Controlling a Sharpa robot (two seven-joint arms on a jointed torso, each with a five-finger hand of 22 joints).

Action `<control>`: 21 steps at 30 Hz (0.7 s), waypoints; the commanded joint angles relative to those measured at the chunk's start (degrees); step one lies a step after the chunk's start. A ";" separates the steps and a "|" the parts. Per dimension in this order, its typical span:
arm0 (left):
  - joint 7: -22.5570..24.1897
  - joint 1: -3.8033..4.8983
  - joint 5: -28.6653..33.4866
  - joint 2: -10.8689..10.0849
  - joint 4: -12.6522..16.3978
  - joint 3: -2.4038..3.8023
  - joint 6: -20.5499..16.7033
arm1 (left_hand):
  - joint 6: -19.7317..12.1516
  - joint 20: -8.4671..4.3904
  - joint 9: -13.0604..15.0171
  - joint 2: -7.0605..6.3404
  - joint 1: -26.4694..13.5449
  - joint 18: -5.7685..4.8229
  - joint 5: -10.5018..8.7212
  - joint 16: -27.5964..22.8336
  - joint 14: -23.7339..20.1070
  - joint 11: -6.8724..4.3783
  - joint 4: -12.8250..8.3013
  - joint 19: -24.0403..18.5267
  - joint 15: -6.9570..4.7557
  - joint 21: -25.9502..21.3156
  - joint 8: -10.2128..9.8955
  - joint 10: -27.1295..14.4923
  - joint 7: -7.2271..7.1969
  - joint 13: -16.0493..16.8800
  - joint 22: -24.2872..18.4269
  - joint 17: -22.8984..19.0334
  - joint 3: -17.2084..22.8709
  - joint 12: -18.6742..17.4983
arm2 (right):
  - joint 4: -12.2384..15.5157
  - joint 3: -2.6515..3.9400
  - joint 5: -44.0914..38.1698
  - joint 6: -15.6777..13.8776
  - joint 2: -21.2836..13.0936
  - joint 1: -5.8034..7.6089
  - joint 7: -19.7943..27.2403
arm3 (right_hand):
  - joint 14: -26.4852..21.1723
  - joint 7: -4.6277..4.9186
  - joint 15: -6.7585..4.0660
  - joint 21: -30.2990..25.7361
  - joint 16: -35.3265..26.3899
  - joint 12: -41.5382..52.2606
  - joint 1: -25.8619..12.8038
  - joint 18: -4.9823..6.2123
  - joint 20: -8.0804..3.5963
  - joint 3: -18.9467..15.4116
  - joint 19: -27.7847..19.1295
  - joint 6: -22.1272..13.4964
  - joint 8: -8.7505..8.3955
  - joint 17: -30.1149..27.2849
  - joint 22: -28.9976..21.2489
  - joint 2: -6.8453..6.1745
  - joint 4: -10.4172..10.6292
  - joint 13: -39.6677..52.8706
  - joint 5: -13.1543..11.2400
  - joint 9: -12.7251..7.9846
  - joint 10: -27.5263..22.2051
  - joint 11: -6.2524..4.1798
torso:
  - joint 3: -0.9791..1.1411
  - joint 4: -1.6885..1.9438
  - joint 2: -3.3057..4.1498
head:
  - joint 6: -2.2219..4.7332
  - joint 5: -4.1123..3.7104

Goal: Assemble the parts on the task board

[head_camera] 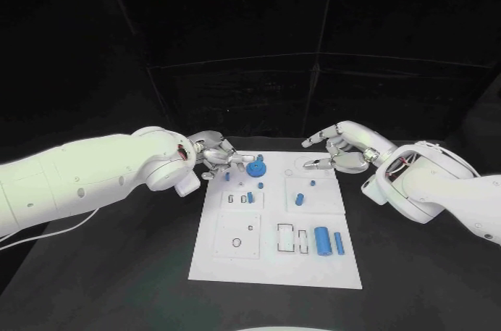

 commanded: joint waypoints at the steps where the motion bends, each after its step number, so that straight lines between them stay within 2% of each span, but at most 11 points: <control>1: -11.62 1.00 -11.37 1.60 -0.55 -0.68 7.63 | -1.12 -0.08 1.44 0.62 0.29 -1.11 0.08 0.49 6.04 -0.03 -0.02 0.96 -0.41 3.29 1.68 0.62 -0.17 2.59 4.30 14.98 -0.56 2.46 | -0.74 0.01 3.28 0.85 -0.09 0.36 1.00 | 3.11 -0.03 -0.01 -0.17 -0.37 -0.16 0.37 0.73 -0.18 -0.37 -0.37 0.40 0.36 2.50 1.19 0.44 0.04 0.82 0.55 -0.06 0.00 -0.23 | 0.31 0.12 -0.51 | -0.28 0.24; 2: -12.29 1.30 -12.36 2.36 -1.00 -1.12 8.61 | -1.99 -0.28 2.62 1.06 0.59 -1.36 0.08 0.53 6.06 0.04 -0.03 1.39 -0.25 5.08 2.92 0.56 -0.33 3.79 6.66 15.05 -0.93 3.59 | -1.09 0.01 3.35 0.85 0.01 0.43 0.87 | 3.11 -0.04 -0.01 -0.18 -0.38 -0.16 0.38 0.73 -0.18 -0.40 -0.37 0.41 0.37 2.49 1.19 0.46 0.04 0.81 0.59 -0.06 0.00 -0.24 | 0.36 0.12 -0.58 | -0.35 0.28; 4: -13.37 1.78 -13.82 4.08 -2.19 -1.96 10.34 | -2.52 -0.18 3.27 1.49 1.12 -1.72 -0.03 0.53 6.06 -0.03 -0.22 1.83 -0.36 6.47 3.56 0.68 -0.25 4.64 8.66 15.05 -0.87 4.30 | -1.78 0.01 3.45 1.20 0.34 0.54 0.33 | 3.07 -0.07 -0.05 -0.30 -0.54 -0.23 0.50 0.77 -0.22 -0.72 -0.48 0.45 0.42 2.27 1.01 0.58 0.05 0.72 1.07 -0.08 -0.04 -0.27 | 0.48 -0.05 -0.79 | -0.50 0.55; 6: -13.97 2.03 -14.53 5.50 -3.17 -2.47 11.21 | -3.02 -0.20 3.91 1.95 1.85 -1.99 -0.02 0.53 6.06 -0.03 -0.53 2.28 -0.38 7.68 4.16 0.82 -0.25 5.40 10.36 15.05 -0.62 4.95 | -2.27 0.01 3.49 1.50 0.60 0.60 -0.13 | 3.03 -0.11 -0.10 -0.51 -0.74 -0.35 0.75 0.84 -0.28 -1.29 -0.67 0.42 0.44 2.02 0.69 0.83 0.05 0.56 2.44 -0.12 -0.12 -0.30 | 0.53 -0.12 -0.83 | -0.59 0.74; 8: -14.37 2.18 -14.98 6.87 -4.08 -2.80 11.80 | -3.43 -0.22 4.48 2.27 2.47 -2.31 -0.02 0.53 6.06 -0.04 -0.83 2.83 -0.40 9.02 4.69 0.93 -0.26 5.98 12.31 15.05 -0.31 5.45 | -2.68 0.01 3.52 1.72 0.84 0.64 -0.55 | 3.02 -0.14 -0.15 -0.62 -0.85 -0.37 1.03 0.87 -0.33 -1.72 -0.72 0.48 0.52 1.91 0.56 1.04 0.01 0.52 3.96 -0.13 -0.12 -0.37 | 0.55 -0.13 -0.83 | -0.61 0.73; 9: -14.55 2.25 -15.15 7.57 -4.55 -2.93 12.04 | -3.57 -0.23 4.83 2.39 2.63 -2.40 -0.02 0.53 6.06 -0.07 -0.92 2.99 -0.41 9.44 5.03 1.02 -0.28 6.33 12.89 15.05 -0.20 5.75 | -2.89 0.01 3.53 1.83 0.97 0.65 -0.75 | 3.03 -0.16 -0.17 -0.64 -0.88 -0.35 1.13 0.87 -0.36 -1.96 -0.70 0.53 0.58 1.89 0.56 1.17 0.02 0.52 4.50 -0.13 -0.10 -0.40 | 0.47 0.01 -0.73 | -0.65 0.53; 10: -14.68 2.29 -15.27 8.08 -4.91 -3.02 12.21 | -3.63 -0.24 5.11 2.42 2.69 -2.46 -0.02 0.53 6.06 -0.09 -0.95 3.08 -0.43 9.72 5.32 1.17 -0.32 6.71 13.27 15.05 -0.16 6.06 | -3.04 0.01 3.54 1.91 1.08 0.67 -0.91 | 3.03 -0.18 -0.19 -0.66 -0.91 -0.36 1.21 0.87 -0.37 -2.09 -0.70 0.56 0.61 1.86 0.54 1.23 0.02 0.50 4.86 -0.12 -0.10 -0.41 | 0.47 -0.01 -0.74 | -0.71 0.45; 13: -15.06 2.37 -15.70 9.59 -6.00 -3.27 12.99 | -3.80 -0.29 5.91 2.48 2.57 -2.62 -0.03 0.53 6.06 -0.19 -0.90 3.32 -0.49 10.45 6.10 1.55 -0.43 7.65 14.32 15.05 -0.17 6.85 | -3.33 0.01 3.56 2.09 1.31 0.69 -1.39 | 3.03 -0.20 -0.21 -0.69 -0.95 -0.39 1.28 0.88 -0.39 -2.31 -0.71 0.58 0.65 1.82 0.51 1.28 0.02 0.46 5.24 -0.13 -0.11 -0.42 | 0.49 -0.09 -0.77 | -0.95 0.45; 21: -15.78 2.45 -16.84 12.16 -8.14 -4.58 15.72 | -4.77 -0.35 7.77 1.74 -0.55 -2.78 -0.10 0.53 6.06 -0.28 0.29 3.41 -0.56 11.32 7.59 1.62 -0.56 8.55 15.57 15.05 -2.21 7.66 | -3.60 0.01 3.48 2.18 1.57 0.73 -2.24 | 3.01 -0.22 -0.23 -0.80 -1.08 -0.48 1.30 0.91 -0.42 -2.76 -0.79 0.59 0.70 1.67 0.35 1.31 0.09 0.34 5.88 -0.14 -0.18 -0.44 | 0.46 -0.03 -0.68 | -1.21 0.38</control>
